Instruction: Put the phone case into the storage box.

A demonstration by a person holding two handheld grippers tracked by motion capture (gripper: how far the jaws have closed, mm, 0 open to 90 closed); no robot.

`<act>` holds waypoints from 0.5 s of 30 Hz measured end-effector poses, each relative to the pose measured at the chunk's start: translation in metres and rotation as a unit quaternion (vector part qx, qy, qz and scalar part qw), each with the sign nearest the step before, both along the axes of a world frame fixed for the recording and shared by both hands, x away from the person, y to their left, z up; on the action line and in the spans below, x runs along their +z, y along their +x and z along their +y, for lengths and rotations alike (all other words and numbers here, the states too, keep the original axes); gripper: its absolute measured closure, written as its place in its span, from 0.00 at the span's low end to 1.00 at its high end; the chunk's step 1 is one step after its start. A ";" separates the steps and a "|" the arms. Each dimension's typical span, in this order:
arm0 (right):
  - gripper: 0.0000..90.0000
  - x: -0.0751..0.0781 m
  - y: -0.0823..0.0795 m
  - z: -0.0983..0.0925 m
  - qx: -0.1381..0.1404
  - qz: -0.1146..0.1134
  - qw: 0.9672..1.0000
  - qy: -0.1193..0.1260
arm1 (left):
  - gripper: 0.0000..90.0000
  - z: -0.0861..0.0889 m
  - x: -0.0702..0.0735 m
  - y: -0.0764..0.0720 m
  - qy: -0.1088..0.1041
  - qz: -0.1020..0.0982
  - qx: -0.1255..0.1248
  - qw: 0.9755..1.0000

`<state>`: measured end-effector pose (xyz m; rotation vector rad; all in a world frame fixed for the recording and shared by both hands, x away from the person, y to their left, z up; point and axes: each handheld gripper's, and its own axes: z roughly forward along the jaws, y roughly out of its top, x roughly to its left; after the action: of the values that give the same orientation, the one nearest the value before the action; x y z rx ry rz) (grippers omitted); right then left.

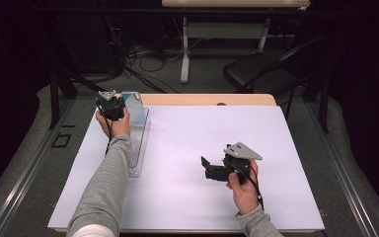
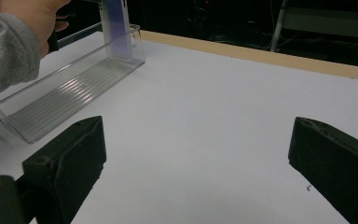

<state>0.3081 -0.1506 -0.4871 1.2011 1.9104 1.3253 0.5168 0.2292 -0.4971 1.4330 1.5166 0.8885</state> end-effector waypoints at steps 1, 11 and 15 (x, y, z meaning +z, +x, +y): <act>0.04 0.000 0.000 0.000 0.000 0.000 1.000 0.000 | 0.99 0.000 0.000 0.000 0.000 0.002 -0.001 1.000; 0.04 -0.001 0.000 0.000 0.001 0.004 1.000 0.000 | 0.99 -0.003 -0.003 0.002 0.013 0.004 -0.010 1.000; 0.05 -0.001 0.001 0.000 0.000 0.002 1.000 0.000 | 0.98 -0.004 -0.003 0.002 0.015 0.003 -0.013 1.000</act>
<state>0.3087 -0.1501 -0.4883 1.2033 1.9131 1.3249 0.5191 0.2251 -0.4998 1.4743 1.4928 0.8954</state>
